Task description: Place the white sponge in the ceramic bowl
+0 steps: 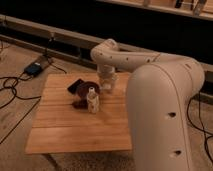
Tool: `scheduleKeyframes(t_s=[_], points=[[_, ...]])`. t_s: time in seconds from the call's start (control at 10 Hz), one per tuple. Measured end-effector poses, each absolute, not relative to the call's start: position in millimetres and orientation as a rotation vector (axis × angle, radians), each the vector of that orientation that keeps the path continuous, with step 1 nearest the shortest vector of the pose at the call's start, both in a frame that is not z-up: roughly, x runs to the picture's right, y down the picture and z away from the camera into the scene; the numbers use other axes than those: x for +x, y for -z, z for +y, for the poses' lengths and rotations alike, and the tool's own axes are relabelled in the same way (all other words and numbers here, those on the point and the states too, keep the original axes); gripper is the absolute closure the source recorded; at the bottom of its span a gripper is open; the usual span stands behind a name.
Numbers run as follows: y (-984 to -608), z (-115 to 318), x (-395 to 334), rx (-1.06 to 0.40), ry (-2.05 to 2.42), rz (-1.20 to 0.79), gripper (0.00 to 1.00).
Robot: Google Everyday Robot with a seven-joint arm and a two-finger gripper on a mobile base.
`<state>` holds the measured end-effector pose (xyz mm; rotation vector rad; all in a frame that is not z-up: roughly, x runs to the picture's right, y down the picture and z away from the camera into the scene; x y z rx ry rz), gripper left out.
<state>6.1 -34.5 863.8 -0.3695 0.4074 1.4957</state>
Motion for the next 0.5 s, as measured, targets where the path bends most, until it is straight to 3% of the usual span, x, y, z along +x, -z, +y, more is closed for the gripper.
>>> scheduleKeyframes(t_s=[0.5], points=[[-883,-40,-21,-0.388,-1.44,0.358,1.0]])
